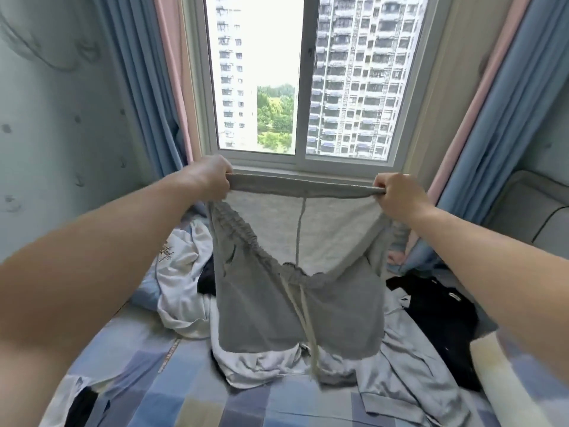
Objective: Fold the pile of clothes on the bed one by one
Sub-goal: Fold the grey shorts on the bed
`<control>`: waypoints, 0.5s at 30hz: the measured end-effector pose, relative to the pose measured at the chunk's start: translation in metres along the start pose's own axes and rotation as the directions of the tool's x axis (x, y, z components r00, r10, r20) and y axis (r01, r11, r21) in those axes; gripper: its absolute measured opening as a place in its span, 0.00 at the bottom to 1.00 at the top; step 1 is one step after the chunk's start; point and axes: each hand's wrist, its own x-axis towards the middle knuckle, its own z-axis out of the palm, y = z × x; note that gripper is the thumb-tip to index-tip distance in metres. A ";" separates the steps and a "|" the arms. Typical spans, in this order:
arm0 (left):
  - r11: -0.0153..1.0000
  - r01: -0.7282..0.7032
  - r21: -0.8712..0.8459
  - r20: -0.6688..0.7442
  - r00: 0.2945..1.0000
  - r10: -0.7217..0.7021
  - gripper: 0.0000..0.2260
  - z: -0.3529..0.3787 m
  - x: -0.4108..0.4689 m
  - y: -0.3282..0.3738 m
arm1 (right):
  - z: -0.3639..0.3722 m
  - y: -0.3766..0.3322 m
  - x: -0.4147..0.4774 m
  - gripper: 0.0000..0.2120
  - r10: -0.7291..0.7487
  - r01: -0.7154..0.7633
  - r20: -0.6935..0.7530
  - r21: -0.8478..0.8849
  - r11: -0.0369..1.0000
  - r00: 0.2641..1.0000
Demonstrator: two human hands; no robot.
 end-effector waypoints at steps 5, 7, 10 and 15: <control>0.990 0.131 -0.049 0.002 0.991 -0.131 0.11 -0.027 0.009 -0.036 | -0.049 0.019 0.029 0.06 0.073 -0.075 -0.066 -0.023 0.997 0.995; 0.983 0.167 -0.076 0.018 0.986 -0.166 0.11 -0.033 0.011 -0.046 | -0.061 0.025 0.036 0.06 0.085 -0.088 -0.100 -0.027 0.996 0.991; 0.969 0.206 -0.136 0.048 0.978 -0.202 0.14 -0.042 0.015 -0.057 | -0.075 0.028 0.041 0.07 0.135 -0.134 -0.096 0.019 0.991 0.986; 0.908 0.313 -0.278 0.117 0.949 -0.292 0.15 -0.050 0.026 -0.073 | -0.077 0.028 0.048 0.07 0.347 -0.345 0.045 0.288 0.893 0.937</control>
